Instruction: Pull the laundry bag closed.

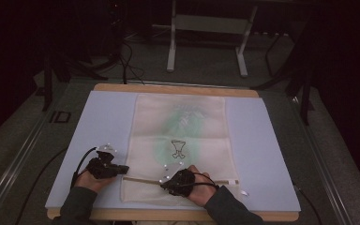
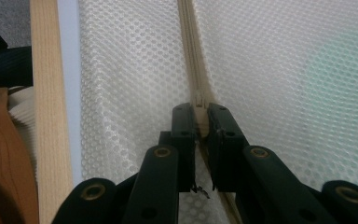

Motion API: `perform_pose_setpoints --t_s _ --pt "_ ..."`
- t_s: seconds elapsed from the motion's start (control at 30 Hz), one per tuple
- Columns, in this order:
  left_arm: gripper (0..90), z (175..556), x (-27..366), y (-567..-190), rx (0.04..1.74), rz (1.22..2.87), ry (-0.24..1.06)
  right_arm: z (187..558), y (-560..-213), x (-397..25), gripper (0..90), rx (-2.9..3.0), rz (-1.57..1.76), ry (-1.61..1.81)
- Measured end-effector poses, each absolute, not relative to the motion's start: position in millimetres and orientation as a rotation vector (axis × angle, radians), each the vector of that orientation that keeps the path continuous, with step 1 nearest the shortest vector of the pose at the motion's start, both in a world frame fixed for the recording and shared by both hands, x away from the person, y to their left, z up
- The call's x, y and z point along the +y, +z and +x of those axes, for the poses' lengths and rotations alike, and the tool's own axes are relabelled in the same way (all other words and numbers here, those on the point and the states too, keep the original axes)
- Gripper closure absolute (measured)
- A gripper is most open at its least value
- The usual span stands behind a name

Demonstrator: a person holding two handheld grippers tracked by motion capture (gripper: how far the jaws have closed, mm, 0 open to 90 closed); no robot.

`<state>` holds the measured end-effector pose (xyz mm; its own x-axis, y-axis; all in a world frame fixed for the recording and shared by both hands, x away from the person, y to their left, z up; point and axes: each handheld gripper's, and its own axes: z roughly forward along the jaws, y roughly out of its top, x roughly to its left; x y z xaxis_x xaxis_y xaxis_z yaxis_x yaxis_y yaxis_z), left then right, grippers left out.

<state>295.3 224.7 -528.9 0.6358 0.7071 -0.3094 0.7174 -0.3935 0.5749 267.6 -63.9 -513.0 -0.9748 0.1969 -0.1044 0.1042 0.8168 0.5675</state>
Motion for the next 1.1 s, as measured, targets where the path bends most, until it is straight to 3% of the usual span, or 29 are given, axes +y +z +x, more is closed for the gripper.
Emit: perform_pose_setpoints --t_s 1.1 --pt "89.9 296 225 -529 1.104 2.162 -0.021 267 -509 -85 82.2 2.825 0.259 0.866"
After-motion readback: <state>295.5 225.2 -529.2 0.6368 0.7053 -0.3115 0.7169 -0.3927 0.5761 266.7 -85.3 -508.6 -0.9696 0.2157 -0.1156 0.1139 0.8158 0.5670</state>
